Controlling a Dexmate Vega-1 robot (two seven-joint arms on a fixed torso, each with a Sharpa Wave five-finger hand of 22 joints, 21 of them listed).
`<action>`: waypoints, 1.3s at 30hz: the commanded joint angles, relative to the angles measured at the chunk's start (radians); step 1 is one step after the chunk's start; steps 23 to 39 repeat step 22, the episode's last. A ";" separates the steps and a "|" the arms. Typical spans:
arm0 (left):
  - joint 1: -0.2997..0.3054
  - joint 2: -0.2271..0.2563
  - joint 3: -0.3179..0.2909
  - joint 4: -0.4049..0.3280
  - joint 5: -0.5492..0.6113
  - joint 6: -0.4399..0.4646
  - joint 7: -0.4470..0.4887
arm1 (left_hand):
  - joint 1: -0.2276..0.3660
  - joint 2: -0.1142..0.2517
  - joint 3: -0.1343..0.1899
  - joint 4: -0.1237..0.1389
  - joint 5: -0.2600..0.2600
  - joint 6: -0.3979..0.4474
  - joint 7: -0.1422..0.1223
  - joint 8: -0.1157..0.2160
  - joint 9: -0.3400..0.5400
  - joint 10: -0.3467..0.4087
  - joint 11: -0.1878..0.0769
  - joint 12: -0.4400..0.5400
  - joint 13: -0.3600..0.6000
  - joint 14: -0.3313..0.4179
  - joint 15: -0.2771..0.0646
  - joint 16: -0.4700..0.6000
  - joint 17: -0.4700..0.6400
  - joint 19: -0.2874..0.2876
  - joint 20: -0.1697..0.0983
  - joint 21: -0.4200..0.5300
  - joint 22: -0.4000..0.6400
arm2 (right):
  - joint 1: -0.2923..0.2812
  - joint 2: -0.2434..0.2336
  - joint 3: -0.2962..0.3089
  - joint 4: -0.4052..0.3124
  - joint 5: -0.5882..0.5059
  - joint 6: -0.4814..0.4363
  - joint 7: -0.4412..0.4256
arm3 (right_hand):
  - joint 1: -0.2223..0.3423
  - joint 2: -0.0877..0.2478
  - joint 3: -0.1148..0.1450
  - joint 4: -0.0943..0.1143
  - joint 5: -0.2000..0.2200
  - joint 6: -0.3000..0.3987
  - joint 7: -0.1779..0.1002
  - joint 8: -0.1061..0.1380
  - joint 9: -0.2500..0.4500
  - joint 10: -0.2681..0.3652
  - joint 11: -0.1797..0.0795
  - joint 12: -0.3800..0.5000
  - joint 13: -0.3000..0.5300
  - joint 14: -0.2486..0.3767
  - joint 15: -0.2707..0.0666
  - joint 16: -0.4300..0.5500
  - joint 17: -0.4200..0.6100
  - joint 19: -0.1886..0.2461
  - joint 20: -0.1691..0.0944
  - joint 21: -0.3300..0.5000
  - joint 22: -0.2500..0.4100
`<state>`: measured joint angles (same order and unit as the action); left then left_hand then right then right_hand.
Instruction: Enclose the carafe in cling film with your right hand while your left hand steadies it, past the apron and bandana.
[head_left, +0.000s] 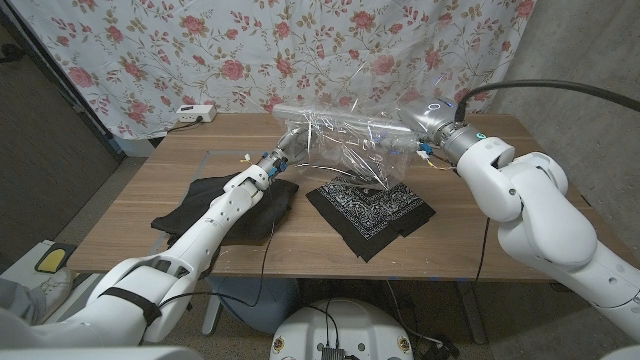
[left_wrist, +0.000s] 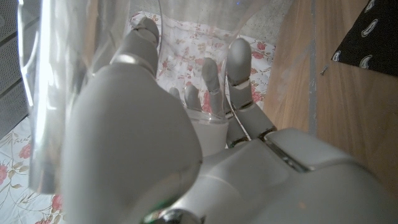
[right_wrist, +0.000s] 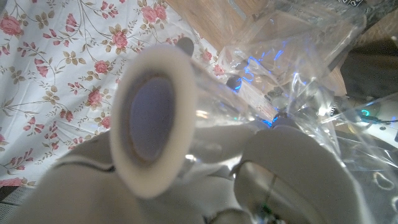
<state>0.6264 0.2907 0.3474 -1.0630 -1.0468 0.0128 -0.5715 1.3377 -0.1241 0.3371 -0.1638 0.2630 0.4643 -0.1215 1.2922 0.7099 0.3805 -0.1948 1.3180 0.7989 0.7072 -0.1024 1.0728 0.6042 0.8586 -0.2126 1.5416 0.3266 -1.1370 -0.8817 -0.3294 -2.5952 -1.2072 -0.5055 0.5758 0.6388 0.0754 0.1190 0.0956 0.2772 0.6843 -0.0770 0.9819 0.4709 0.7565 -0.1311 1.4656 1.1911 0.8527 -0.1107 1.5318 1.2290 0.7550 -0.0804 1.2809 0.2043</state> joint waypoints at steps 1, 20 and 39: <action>0.007 0.000 0.000 -0.017 -0.001 -0.007 0.002 | 0.255 0.262 -0.002 0.000 0.003 0.010 0.001 0.173 0.005 0.003 -0.006 0.003 0.008 0.066 -0.041 0.383 0.007 0.001 -0.010 -0.006 -0.001 | -0.029 -0.001 0.014 -0.009 -0.008 -0.008 -0.006 | 0.073 0.079 0.004 0.001 -0.001 0.044 -0.041 0.005 0.001 0.062 -0.049 0.107 0.051 0.011 -0.104 0.006 0.005 -0.005 -0.039 0.010 0.003; 0.073 0.028 -0.018 -0.099 -0.013 -0.011 0.028 | 0.254 0.262 -0.002 -0.001 0.001 0.015 0.001 0.172 -0.001 0.007 -0.008 0.001 0.014 0.068 -0.039 0.384 0.013 0.000 -0.010 -0.004 -0.002 | -0.070 0.015 0.007 -0.028 -0.040 -0.009 -0.005 | 0.073 0.078 0.005 0.003 -0.002 0.046 -0.041 0.009 -0.003 0.063 -0.050 0.107 0.051 0.010 -0.103 0.005 0.005 -0.007 -0.039 0.015 0.000; 0.080 0.029 -0.018 -0.107 -0.011 -0.017 0.034 | 0.254 0.262 -0.002 0.000 0.000 0.019 0.004 0.168 -0.008 0.006 -0.010 0.001 0.016 0.064 -0.039 0.381 0.011 -0.001 -0.010 -0.004 -0.002 | -0.073 0.014 0.010 -0.026 -0.033 -0.005 -0.010 | 0.073 0.078 0.005 0.004 -0.002 0.046 -0.041 0.010 -0.003 0.063 -0.050 0.107 0.051 0.010 -0.103 0.005 0.005 -0.008 -0.039 0.015 -0.001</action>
